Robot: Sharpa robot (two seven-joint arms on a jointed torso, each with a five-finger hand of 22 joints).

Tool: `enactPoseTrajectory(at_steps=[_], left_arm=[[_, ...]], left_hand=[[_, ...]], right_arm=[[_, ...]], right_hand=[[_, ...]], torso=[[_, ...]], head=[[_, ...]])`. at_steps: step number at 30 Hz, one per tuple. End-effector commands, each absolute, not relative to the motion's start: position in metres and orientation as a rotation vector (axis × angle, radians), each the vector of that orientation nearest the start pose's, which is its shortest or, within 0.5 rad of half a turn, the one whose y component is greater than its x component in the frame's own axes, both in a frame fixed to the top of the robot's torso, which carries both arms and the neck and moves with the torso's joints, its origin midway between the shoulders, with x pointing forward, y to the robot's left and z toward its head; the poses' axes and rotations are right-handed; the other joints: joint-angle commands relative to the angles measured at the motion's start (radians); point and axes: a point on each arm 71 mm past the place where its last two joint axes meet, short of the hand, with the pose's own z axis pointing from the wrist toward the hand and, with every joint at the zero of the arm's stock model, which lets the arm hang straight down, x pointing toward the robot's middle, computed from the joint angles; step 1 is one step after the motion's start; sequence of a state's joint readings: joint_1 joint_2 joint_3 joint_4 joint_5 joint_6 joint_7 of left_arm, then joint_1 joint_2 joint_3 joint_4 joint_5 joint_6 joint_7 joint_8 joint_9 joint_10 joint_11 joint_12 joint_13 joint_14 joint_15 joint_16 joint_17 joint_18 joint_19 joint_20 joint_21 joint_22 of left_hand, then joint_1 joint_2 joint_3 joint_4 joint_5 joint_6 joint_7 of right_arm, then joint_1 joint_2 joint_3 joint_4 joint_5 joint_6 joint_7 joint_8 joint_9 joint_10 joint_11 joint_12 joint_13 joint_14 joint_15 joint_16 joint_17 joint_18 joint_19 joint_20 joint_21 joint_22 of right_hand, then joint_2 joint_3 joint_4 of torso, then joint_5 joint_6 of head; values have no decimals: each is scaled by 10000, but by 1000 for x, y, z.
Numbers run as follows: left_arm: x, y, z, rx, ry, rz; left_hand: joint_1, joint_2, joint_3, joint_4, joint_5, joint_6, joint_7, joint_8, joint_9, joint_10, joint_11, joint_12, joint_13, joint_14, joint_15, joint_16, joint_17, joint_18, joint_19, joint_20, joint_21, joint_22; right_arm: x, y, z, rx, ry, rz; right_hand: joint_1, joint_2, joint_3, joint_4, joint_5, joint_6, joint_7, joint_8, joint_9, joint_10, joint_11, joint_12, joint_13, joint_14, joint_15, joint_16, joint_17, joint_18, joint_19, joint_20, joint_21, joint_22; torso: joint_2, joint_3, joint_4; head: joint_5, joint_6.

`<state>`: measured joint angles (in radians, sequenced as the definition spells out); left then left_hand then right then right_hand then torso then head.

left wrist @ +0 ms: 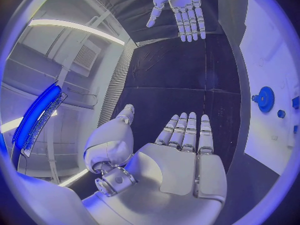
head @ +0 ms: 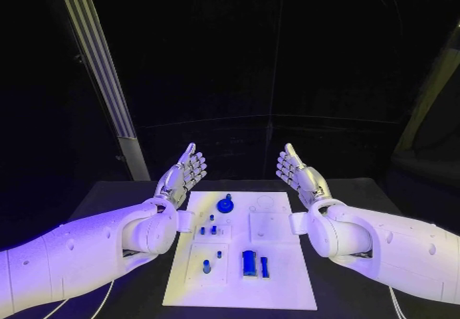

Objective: Assemble the parts on the task board

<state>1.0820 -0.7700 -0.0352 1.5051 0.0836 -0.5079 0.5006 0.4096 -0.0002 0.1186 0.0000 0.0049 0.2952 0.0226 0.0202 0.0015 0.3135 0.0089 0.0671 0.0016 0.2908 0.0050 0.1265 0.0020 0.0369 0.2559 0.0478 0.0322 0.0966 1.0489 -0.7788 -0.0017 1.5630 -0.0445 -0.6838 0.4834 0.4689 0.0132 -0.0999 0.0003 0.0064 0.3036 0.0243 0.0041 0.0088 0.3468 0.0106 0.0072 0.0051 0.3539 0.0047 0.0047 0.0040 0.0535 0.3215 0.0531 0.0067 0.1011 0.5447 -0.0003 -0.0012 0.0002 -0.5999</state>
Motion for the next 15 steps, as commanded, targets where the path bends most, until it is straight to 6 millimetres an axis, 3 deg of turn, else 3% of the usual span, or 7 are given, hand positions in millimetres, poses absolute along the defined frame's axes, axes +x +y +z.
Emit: enactPoseTrajectory(at_steps=[1, 4, 5, 6, 15], left_arm=[[469, 196, -226, -12105, 12404, -12606], [464, 194, -225, -12095, 12270, -12415], [464, 193, -225, -12093, 12238, -12370], [462, 193, -224, -12090, 12202, -12322], [462, 192, -224, -12089, 12178, -12289]], left_hand=[[-1306, 2, -367, 0, -49, -936, -226, -202, -15, -1000, -89, -671, -16, -925, -50, -409, -20, -369, -812, -478, -322, -966], [-1626, 2, -451, 0, -49, -1167, -226, -202, -15, -1245, -89, -671, -16, -1155, -50, -513, -20, -369, -1013, -478, -322, -966], [-1728, 2, -1186, 0, -49, -1245, -226, -202, -15, -1317, -89, -671, -16, -1226, -50, -540, -20, -369, -1073, -478, -322, -966], [-1847, 2, -1186, 0, -49, -1333, -226, -202, -15, -1415, -89, -671, -16, -1310, -50, -1265, -20, -369, -1159, -478, -322, -966], [-2532, 2, -1186, 0, -49, -1828, -226, -202, -15, -1940, -89, -671, -16, -1798, -50, -1265, -20, -369, -1582, -478, -322, -966]], right_arm=[[462, -192, -224, 12089, 12178, 12289], [462, -192, -224, 12089, 12178, 12289], [462, -192, -224, 12089, 12178, 12289], [462, -192, -224, 12089, 12178, 12289], [462, -192, -224, 12089, 12178, 12289]], right_hand=[[-1509, -132, 999, -3, -64, -978, -243, -41, -88, -1121, -106, -72, -51, -1142, -47, -47, -40, -535, -1029, -531, -67, -1011], [-1865, -132, 999, -3, -64, -1208, -243, -41, -88, -1376, -106, -72, -51, -1407, -47, -47, -40, -535, -1275, -531, -67, -1011], [-1979, -132, 999, -3, -64, -1283, -243, -41, -88, -1470, -106, -72, -51, -1495, -47, -47, -40, -535, -1357, -531, -67, -1011], [-2115, -132, 999, -3, -64, -1369, -243, -41, -88, -1563, -106, -72, -51, -1596, -47, -47, -40, -535, -1455, -531, -67, -1011], [-2882, -132, 999, -3, -64, -1870, -243, -41, -88, -2138, -106, -72, -51, -2183, -47, -47, -40, -535, -1982, -531, -67, -1011]], torso=[[-5, 3, 12], [-5, 3, 12], [-5, 3, 12], [-5, 3, 12], [-5, 3, 12]], head=[[-2, -1], [-2, -1], [-2, -1], [-2, -1], [-2, -1]])
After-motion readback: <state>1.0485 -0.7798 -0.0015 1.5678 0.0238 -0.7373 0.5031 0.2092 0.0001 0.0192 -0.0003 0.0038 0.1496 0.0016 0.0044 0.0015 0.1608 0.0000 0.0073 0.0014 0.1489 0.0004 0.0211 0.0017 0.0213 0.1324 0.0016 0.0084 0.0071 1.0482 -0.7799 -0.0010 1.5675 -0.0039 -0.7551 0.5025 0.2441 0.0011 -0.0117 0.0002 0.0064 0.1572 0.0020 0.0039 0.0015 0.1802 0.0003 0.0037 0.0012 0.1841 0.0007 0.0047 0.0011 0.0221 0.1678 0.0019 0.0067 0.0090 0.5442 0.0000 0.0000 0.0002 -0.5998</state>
